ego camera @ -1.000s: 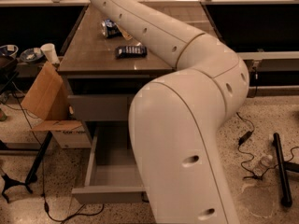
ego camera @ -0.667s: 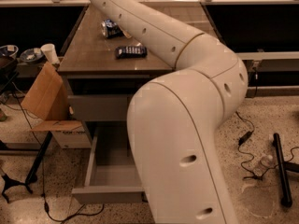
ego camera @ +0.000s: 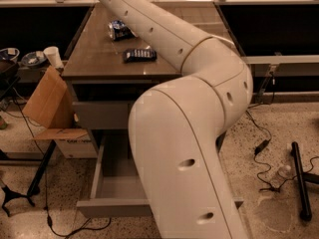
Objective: Place pepsi can into middle drawer
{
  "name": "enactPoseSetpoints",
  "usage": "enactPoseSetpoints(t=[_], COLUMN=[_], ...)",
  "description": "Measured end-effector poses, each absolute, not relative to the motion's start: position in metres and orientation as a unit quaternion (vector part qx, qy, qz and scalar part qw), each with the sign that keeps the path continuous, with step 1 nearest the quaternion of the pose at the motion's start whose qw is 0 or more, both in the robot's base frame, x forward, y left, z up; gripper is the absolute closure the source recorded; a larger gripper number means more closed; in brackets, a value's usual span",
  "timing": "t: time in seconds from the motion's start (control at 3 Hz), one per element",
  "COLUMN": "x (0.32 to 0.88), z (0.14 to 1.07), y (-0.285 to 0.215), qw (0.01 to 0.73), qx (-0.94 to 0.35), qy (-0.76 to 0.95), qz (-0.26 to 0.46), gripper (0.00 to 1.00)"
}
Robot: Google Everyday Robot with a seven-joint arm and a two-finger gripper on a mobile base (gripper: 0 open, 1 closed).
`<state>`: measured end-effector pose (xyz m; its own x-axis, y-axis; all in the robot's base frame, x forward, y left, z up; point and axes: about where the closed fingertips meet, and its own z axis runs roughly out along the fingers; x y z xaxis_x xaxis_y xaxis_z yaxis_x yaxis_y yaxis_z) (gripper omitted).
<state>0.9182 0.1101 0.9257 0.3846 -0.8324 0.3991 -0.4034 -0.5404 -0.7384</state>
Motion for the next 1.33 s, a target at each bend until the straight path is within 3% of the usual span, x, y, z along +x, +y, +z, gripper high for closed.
enactPoseSetpoints(t=[1.33], x=[0.943], z=[0.898], y=[0.125], qw=[0.217], qx=[-0.804], qy=[0.385], qz=[-0.397], gripper=[0.0])
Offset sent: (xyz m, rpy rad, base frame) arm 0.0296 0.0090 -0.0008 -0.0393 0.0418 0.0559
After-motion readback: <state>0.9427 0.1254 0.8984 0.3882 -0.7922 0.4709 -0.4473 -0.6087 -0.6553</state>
